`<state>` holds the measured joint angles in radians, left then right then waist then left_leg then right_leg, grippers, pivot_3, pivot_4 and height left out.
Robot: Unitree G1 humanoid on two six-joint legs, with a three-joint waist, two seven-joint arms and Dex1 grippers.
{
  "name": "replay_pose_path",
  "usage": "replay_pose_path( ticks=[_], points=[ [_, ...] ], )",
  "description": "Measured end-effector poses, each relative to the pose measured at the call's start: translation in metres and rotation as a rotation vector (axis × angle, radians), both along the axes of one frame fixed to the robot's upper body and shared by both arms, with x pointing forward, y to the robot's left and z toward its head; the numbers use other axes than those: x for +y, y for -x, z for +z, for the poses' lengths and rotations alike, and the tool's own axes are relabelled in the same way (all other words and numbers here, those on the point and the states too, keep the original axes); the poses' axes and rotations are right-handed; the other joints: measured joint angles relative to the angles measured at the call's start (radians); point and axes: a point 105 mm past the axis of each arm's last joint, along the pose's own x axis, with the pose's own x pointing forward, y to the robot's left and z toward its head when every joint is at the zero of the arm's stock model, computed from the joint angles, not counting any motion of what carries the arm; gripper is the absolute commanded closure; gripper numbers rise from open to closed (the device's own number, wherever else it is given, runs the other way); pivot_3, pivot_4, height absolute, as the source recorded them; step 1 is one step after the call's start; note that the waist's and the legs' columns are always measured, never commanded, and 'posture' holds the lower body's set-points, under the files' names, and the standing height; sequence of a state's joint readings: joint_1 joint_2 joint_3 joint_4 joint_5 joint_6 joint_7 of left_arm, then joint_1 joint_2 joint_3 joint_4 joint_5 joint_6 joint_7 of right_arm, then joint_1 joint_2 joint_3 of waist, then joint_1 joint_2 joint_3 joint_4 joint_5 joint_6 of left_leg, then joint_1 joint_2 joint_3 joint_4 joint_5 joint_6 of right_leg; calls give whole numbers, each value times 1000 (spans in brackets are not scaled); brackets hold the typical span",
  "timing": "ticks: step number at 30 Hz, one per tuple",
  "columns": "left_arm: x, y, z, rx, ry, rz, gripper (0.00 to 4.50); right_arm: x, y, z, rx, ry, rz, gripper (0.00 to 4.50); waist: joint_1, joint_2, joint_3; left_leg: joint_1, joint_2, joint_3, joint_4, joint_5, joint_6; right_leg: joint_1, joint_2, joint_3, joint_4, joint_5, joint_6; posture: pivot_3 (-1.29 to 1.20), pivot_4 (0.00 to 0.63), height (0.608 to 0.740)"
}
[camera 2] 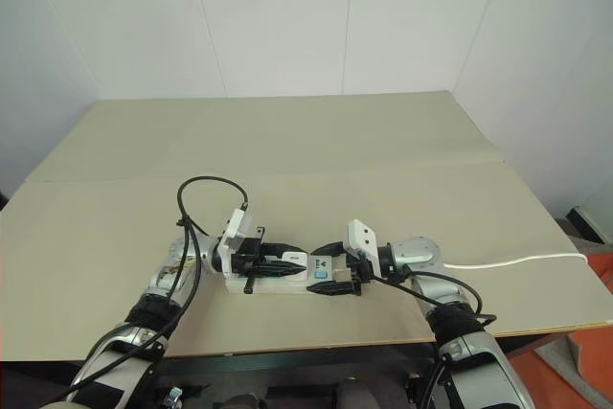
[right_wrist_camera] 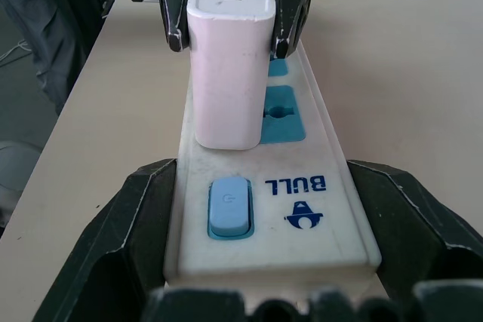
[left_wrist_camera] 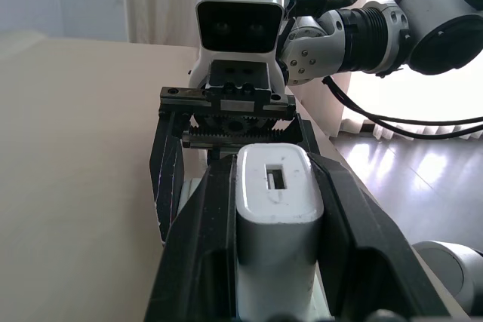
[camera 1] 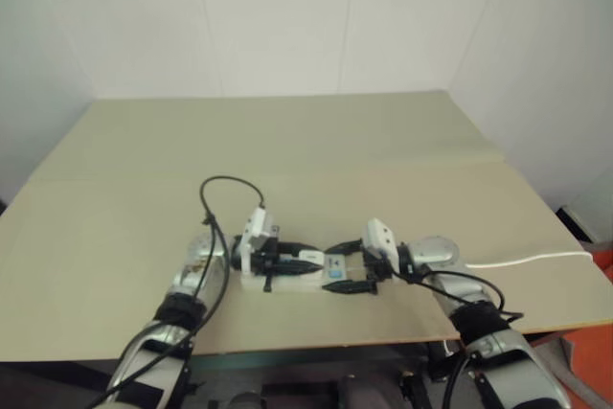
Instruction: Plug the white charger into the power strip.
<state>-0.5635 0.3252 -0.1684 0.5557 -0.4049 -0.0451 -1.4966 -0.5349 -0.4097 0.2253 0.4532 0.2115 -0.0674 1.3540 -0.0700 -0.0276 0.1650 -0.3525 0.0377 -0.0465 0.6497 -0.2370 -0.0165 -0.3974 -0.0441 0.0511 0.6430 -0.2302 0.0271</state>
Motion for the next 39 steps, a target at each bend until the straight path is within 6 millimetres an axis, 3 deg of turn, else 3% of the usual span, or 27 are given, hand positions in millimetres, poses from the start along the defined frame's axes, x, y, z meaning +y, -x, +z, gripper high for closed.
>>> replay_pose_path(
  ticks=[15, 17, 21, 25, 26, 33, 39],
  points=[
    [1, 2, -5, 0, -4, 6, 3480, 1, 0, -2, 1, 0, 1, 1115, -1, 1, -2, 5, 0, -1, -5, 0, 0, 6, 1, 0, -2, -2, -2, 0, 150, 740],
    [1, 2, -5, -2, -4, 6, 2751, 1, 0, -2, 1, 0, 2, 1115, -1, 1, -2, 5, 0, -1, -5, 0, 0, 6, 1, 0, -2, -2, -3, 0, 150, 740],
    [23, -4, -12, -17, -98, 74, 1506, 0, -1, -3, 4, 3, 1, 1115, 0, 7, -5, 5, -1, -1, -5, 0, 0, 6, 0, 0, -2, -5, -7, 0, 150, 740],
    [25, -6, -13, -24, -87, 100, 184, -2, -1, -3, 7, 4, -2, 1115, 2, 9, -6, 5, -1, -2, -5, 0, 0, 7, 0, 1, -3, -5, -8, 0, 150, 740],
    [25, -7, -12, -24, -83, 102, 38, -2, -1, -3, 7, 4, -2, 1115, 2, 9, -6, 5, -1, -2, -5, 0, 0, 7, 0, 1, -3, -6, -8, 0, 150, 740],
    [28, -6, -7, -30, -70, 65, 38, -1, 0, -2, 3, 1, 6, 1115, -1, 9, -6, 4, -1, -2, -5, 0, 0, 5, 0, 1, -4, -5, -7, 0, 150, 740],
    [50, 0, 1, -29, -65, 35, 38, -1, 0, 1, -9, -5, 17, 1115, -1, 7, -4, -1, -1, -2, -5, 0, 0, -6, 1, 1, -2, -1, -1, 0, 150, 740]
  ],
)
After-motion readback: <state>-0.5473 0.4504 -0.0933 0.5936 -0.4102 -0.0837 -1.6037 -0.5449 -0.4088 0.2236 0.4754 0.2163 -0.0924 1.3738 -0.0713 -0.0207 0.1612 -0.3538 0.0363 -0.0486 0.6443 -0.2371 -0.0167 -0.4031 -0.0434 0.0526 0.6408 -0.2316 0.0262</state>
